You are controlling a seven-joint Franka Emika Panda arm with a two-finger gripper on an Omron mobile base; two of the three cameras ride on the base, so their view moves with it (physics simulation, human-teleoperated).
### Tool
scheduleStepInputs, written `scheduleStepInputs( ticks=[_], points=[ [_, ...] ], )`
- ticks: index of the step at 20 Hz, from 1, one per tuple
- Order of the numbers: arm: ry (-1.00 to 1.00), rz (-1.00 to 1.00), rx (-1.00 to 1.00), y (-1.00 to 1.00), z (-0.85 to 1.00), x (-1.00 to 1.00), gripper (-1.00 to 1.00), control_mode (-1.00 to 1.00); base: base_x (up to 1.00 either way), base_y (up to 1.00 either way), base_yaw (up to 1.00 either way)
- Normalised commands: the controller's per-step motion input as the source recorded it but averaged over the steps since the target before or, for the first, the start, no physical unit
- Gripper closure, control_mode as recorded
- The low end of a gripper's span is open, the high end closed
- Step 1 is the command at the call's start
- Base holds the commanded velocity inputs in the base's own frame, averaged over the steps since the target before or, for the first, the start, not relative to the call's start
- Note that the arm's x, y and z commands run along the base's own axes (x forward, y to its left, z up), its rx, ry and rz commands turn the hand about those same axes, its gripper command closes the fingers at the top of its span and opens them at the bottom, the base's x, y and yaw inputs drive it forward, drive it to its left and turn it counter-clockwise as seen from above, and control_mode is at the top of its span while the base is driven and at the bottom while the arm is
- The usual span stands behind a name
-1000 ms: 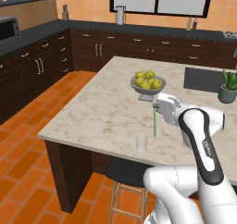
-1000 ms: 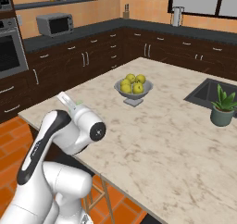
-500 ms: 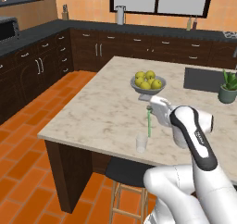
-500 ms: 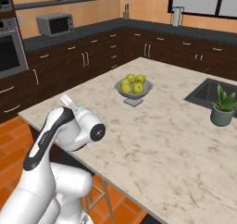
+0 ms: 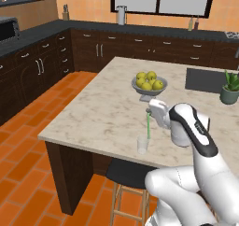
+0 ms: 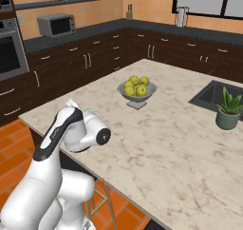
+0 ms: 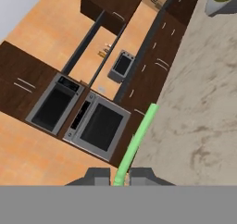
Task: Take a straw from the drawer in front and place it inside the glass cup on the dining counter.
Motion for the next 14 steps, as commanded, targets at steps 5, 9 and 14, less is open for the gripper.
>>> scheduleStepInputs(
  ticks=[5, 9, 14],
  points=[
    [0.00, 0.00, 0.00, 0.00, -0.24, 0.12, 1.00, -1.00, 0.00, 0.00, 0.00],
    [0.00, 0.00, 0.00, 0.00, -0.16, 0.08, 1.00, -1.00, 0.00, 0.00, 0.00],
    [0.00, 0.00, 0.01, 0.00, -0.06, 0.04, 1.00, -1.00, 0.00, 0.00, 0.00]
  ],
)
